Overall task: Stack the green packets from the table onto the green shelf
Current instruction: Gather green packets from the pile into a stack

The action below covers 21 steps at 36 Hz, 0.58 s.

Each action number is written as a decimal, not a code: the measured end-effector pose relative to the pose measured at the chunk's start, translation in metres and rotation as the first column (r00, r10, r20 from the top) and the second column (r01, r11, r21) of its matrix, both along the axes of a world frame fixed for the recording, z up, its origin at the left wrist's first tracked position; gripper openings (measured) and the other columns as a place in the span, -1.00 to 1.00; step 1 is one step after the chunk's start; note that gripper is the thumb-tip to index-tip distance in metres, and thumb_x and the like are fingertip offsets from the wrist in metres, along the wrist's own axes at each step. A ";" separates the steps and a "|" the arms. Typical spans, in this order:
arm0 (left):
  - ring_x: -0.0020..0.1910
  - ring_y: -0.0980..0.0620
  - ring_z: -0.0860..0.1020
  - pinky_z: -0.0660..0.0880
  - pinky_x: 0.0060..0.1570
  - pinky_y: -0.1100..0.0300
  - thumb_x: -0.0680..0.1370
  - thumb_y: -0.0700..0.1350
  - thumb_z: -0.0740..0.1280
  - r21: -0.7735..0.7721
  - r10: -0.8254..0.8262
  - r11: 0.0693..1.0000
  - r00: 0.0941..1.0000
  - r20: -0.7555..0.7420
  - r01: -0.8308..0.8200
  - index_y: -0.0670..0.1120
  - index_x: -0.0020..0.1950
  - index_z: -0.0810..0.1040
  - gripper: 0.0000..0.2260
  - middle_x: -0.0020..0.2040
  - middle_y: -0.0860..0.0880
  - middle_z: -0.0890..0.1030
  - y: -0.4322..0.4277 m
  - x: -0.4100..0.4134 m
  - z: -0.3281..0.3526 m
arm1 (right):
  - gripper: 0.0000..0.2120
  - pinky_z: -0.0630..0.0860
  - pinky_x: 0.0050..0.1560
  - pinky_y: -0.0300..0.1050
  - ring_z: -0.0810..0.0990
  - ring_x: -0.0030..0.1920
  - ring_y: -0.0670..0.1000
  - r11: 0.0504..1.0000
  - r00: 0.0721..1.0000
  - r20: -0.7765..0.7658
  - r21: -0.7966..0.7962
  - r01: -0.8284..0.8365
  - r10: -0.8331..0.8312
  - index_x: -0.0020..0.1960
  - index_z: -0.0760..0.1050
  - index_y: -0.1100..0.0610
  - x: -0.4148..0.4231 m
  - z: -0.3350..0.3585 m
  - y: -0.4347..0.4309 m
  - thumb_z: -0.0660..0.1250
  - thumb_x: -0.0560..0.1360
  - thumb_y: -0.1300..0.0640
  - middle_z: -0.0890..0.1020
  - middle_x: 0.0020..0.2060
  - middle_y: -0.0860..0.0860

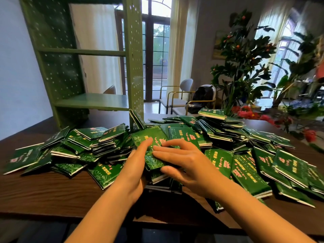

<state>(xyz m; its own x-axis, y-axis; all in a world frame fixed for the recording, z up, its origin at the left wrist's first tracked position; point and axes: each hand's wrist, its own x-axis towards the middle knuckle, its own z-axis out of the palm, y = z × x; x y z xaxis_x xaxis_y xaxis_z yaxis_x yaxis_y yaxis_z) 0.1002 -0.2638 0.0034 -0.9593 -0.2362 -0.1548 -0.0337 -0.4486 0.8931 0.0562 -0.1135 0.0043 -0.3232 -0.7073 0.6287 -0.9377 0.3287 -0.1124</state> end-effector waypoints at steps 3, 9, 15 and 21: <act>0.15 -0.24 0.60 0.51 0.19 -0.16 0.33 0.00 0.44 0.035 -0.002 0.999 1.000 0.005 0.002 -0.21 0.32 0.48 -0.40 0.17 -0.28 0.61 -0.003 0.000 0.001 | -0.60 0.32 0.32 -0.18 0.35 0.34 -0.15 0.995 0.963 0.259 -0.085 -0.059 0.080 0.37 0.42 -0.03 0.000 0.004 0.005 0.03 0.59 -0.06 0.53 0.27 -0.17; -0.16 -0.10 0.68 0.64 -0.11 0.00 0.57 -0.19 0.27 0.021 0.015 1.000 1.000 0.024 -0.016 -0.23 0.25 0.53 -0.73 -0.06 -0.20 0.70 -0.014 0.000 -0.004 | -0.59 0.37 0.20 -0.14 0.45 0.19 -0.08 0.922 0.930 0.299 -0.250 0.295 -0.216 0.28 0.50 0.07 -0.018 0.006 0.012 0.12 0.55 -0.07 0.55 0.12 -0.09; -0.14 -0.13 0.66 0.64 -0.11 -0.05 0.57 -0.22 0.26 0.048 0.009 0.999 0.999 0.048 -0.011 -0.27 0.20 0.55 -0.76 -0.03 -0.22 0.68 -0.020 0.004 -0.001 | -0.53 0.16 0.40 -0.12 0.22 0.41 -0.06 0.920 0.883 0.261 0.064 0.387 -0.390 0.41 0.36 -0.02 -0.036 0.002 0.028 0.32 0.52 0.06 0.35 0.40 -0.06; -0.23 -0.11 0.65 0.54 0.03 -0.07 0.58 -0.16 0.23 0.043 -0.064 0.997 0.997 0.052 0.062 -0.21 -0.01 0.60 -0.81 -0.18 -0.18 0.69 -0.022 0.008 0.001 | -0.39 0.04 0.50 0.04 -0.05 0.53 -0.06 0.896 0.867 0.254 0.246 0.371 -0.429 0.46 0.21 -0.18 -0.036 0.000 0.033 0.37 0.48 -0.06 0.12 0.51 -0.16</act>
<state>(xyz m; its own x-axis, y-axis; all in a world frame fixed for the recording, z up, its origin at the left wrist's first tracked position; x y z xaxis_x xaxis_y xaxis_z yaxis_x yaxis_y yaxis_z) 0.1077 -0.2857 0.0046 -0.9623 -0.1675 -0.2143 -0.1102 -0.4804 0.8701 0.0199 -0.0805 0.0044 -0.7519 -0.5698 0.3316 -0.6537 0.7098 -0.2625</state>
